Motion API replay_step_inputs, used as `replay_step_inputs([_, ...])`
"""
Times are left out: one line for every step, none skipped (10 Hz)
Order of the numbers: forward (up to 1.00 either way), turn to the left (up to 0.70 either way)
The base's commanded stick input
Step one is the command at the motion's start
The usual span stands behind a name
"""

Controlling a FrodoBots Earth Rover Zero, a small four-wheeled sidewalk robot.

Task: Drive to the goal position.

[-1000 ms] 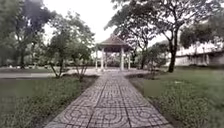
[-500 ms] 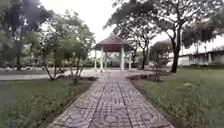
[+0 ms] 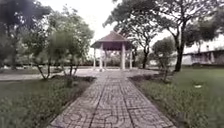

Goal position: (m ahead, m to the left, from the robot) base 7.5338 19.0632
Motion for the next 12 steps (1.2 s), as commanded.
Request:
replay_step_inputs([1.0,0.0])
replay_step_inputs([1.0,0.0])
replay_step_inputs([1.0,0.0])
replay_step_inputs([1.0,0.0])
replay_step_inputs([1.0,0.0])
replay_step_inputs([1.0,0.0])
replay_step_inputs([1.0,0.0])
replay_step_inputs([1.0,0.0])
replay_step_inputs([1.0,0.0])
replay_step_inputs([1.0,0.0])
replay_step_inputs([1.0,0.0])
replay_step_inputs([1.0,0.0])
